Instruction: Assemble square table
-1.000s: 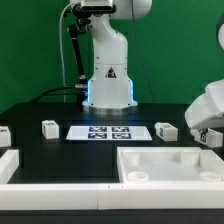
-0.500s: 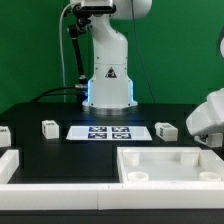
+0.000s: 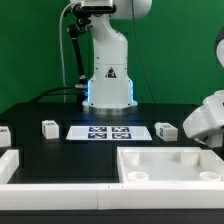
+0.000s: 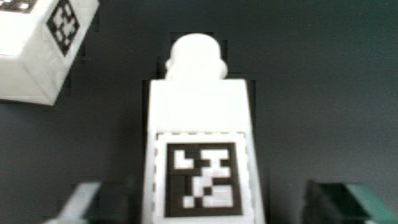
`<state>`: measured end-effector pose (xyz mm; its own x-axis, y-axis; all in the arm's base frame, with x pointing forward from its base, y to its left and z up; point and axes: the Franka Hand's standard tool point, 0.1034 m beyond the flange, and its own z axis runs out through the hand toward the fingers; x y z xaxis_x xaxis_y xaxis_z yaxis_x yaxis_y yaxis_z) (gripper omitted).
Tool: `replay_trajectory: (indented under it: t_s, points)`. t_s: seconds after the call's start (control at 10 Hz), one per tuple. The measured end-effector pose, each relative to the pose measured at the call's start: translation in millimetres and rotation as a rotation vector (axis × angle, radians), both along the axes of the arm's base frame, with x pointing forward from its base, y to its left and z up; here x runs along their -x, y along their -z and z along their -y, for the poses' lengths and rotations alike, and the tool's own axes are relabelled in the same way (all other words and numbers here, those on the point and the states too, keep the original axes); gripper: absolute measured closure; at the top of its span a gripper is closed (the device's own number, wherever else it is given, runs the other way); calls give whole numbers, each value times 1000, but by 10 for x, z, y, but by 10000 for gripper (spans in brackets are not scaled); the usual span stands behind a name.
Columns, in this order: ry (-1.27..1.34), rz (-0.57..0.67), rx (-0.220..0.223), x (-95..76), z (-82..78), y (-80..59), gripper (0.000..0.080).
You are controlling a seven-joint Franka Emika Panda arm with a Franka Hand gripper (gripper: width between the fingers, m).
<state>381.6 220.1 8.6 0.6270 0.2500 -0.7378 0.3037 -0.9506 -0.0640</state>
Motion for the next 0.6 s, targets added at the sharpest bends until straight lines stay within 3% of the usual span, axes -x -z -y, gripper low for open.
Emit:
replay_trajectory:
  t_s: [0.1, 0.6]
  points:
    - [0, 0, 0, 1, 0, 1, 511]
    - [0, 0, 0, 0, 0, 0, 511]
